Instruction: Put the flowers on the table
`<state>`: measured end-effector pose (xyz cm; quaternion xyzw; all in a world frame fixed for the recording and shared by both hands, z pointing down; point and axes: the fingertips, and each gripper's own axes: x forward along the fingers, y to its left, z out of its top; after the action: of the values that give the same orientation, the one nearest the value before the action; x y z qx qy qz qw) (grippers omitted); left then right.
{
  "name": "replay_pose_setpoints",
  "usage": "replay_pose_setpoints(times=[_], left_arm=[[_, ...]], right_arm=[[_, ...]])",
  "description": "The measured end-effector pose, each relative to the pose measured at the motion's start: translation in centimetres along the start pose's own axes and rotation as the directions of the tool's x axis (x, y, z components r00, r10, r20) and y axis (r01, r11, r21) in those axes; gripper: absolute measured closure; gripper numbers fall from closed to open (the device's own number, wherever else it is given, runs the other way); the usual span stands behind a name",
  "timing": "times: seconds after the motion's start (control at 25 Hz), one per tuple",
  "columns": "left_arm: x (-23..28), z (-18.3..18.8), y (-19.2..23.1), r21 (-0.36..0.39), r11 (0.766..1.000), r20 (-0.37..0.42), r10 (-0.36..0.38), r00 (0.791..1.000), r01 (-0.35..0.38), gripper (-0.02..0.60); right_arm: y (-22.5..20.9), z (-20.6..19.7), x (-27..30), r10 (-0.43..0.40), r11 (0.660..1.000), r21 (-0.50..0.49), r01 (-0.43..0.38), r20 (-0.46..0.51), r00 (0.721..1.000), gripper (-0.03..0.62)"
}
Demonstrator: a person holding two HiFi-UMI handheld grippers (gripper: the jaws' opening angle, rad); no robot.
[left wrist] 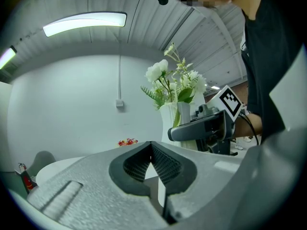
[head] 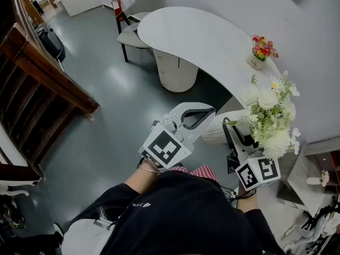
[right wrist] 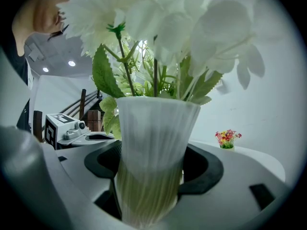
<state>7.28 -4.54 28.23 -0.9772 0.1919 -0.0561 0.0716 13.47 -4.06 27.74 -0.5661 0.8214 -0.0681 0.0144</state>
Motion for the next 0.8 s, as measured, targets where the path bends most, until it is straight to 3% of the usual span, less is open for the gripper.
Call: replay_pose_setpoints(times=[0.8], left_arm=[[-1.7,-0.7,-0.4,0.026,0.997,-0.015,0.077,0.997,-0.077,0.583]], right_arm=[[0.0,-0.8,-0.2,0.049,0.999,-0.002,-0.049,0.010,0.999,0.228]])
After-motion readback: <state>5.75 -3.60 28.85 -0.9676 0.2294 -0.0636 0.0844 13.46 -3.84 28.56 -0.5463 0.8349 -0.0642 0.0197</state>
